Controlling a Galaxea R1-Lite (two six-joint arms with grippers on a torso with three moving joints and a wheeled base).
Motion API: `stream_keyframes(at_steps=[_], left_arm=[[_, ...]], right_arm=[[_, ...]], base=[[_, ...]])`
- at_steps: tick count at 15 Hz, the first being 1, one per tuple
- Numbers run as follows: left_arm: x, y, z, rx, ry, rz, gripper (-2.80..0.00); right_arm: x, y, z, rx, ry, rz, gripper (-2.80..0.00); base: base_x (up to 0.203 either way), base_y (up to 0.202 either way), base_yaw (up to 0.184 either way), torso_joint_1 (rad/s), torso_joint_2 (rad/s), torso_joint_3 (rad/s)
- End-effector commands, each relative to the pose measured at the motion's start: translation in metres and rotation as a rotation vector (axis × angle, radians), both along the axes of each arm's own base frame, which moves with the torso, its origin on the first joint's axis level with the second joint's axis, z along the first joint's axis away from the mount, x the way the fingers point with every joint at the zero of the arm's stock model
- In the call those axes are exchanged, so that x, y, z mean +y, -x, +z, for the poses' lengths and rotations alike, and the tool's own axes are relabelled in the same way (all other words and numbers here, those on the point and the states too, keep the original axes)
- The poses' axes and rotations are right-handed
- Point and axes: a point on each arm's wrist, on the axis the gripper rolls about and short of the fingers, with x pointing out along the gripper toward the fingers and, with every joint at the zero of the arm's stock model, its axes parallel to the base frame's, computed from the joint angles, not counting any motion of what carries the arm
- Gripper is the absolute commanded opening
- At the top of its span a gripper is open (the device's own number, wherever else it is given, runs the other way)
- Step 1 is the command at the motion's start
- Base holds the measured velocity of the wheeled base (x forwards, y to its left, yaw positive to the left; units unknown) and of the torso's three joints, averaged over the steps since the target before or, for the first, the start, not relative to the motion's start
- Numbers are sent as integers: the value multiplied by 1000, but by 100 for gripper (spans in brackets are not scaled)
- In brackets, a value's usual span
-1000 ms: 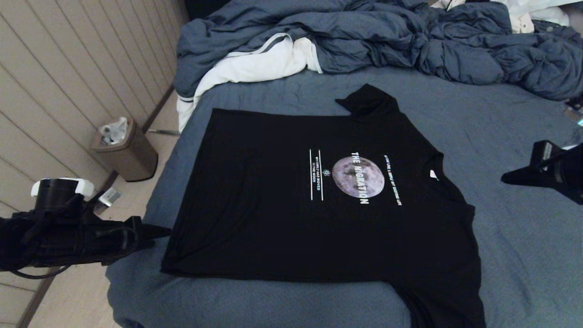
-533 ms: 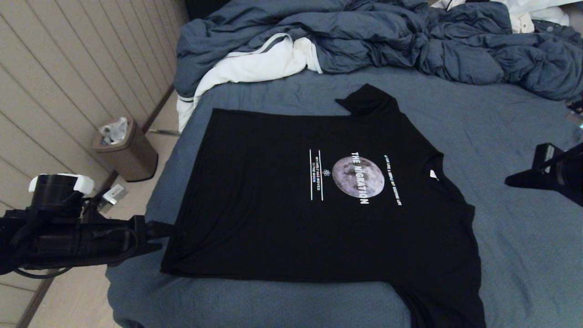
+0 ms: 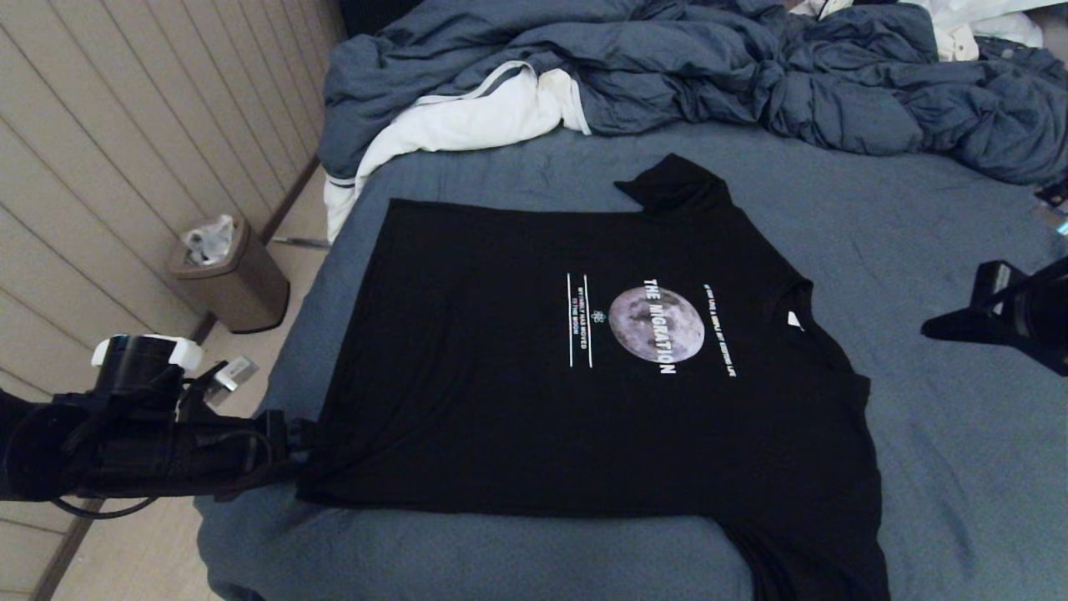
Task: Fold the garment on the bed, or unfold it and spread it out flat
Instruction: Fold the black T-shirt
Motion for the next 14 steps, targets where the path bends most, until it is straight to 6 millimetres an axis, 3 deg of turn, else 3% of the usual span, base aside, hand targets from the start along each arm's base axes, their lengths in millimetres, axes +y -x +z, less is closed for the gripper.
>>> stream_keyframes(at_steps=[1, 4, 5, 14], left_arm=[[-9, 1, -2, 9, 1, -29, 0], [-13, -4, -5, 18, 0, -40, 0], [-14, -5, -6, 23, 1, -41, -280], [-14, 2, 2, 5, 3, -39, -280]], right_arm=[[-2, -6, -7, 17, -9, -2, -280], [-4, -8, -10, 20, -11, -5, -280], [-4, -9, -9, 13, -9, -5, -280], [-4, -9, -8, 4, -5, -6, -280]], base=[[0, 0, 0, 0, 0, 0], [0, 0, 0, 0, 0, 0], [0, 0, 0, 0, 0, 0], [0, 0, 0, 0, 0, 0]])
